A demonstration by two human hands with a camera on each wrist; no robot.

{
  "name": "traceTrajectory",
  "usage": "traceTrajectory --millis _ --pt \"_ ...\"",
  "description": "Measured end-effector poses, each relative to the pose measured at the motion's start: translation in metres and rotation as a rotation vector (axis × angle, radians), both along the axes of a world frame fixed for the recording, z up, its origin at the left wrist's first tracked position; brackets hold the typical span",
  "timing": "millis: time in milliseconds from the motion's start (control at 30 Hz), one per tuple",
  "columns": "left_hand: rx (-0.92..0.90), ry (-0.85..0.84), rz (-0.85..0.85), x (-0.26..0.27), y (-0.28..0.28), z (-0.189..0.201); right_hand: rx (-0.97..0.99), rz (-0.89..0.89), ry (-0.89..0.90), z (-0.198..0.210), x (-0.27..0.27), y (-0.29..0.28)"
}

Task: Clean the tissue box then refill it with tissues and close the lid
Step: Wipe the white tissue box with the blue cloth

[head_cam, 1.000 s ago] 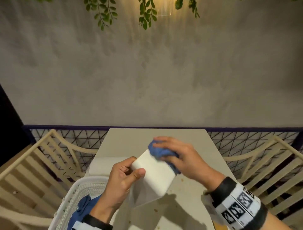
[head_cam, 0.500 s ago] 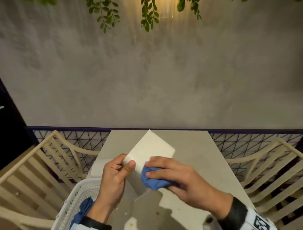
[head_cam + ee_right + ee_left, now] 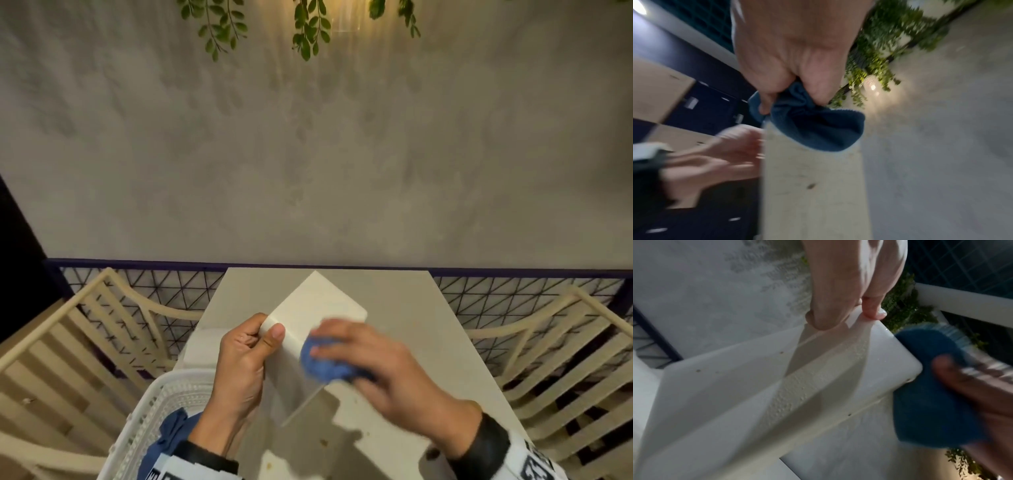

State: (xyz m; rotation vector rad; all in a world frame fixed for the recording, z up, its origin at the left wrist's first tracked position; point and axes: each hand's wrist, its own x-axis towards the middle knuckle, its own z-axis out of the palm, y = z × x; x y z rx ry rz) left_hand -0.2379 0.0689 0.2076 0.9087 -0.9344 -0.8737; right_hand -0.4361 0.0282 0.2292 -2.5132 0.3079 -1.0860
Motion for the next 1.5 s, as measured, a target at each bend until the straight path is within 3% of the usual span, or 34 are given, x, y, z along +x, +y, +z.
traceTrajectory --millis 67,200,333,367,500,667,800,967,1100,1167,1267,1400,1433,1500 --pt "0.001 0.007 -0.013 0.0 -0.001 0.0 -0.047 0.122 0.087 -0.004 -0.002 0.002" --pt "-0.003 -0.034 -0.019 0.0 0.001 0.0 0.14 -0.173 -0.059 0.003 -0.014 -0.025" --pt "-0.031 0.0 -0.042 -0.001 -0.001 0.001 -0.02 0.097 0.038 -0.008 0.0 0.004" --pt "-0.035 -0.031 -0.057 -0.002 0.0 0.001 0.018 0.094 0.061 -0.005 -0.002 -0.003" --pt "-0.054 -0.105 -0.055 -0.007 0.001 0.002 0.205 -0.237 -0.125 0.011 0.002 -0.033" --pt "-0.101 -0.139 -0.044 -0.006 -0.001 0.004 0.059 -0.063 -0.075 0.014 0.026 -0.011" --pt "-0.065 -0.176 -0.057 -0.009 0.002 0.002 0.197 -0.272 -0.152 0.027 0.03 -0.039" --pt "-0.101 -0.1 -0.057 0.0 0.003 0.002 0.042 -0.006 0.007 0.021 0.024 -0.013" --pt "-0.061 -0.122 -0.072 -0.008 0.007 0.0 0.146 -0.244 -0.055 0.031 0.018 -0.037" --pt "-0.081 -0.077 -0.053 -0.007 0.005 0.002 0.088 -0.161 -0.046 0.03 0.027 -0.022" --pt "-0.088 -0.097 -0.044 0.001 0.006 0.0 0.021 0.063 0.133 0.019 0.009 -0.012" --pt "-0.046 -0.147 -0.06 -0.008 0.007 -0.003 0.108 -0.183 0.0 0.028 0.007 -0.034" --pt "-0.049 -0.117 -0.054 -0.01 0.005 -0.001 0.093 -0.179 -0.026 0.029 0.015 -0.027" --pt "-0.068 -0.025 -0.055 -0.004 0.003 0.004 0.006 0.001 0.05 0.021 0.019 -0.01"
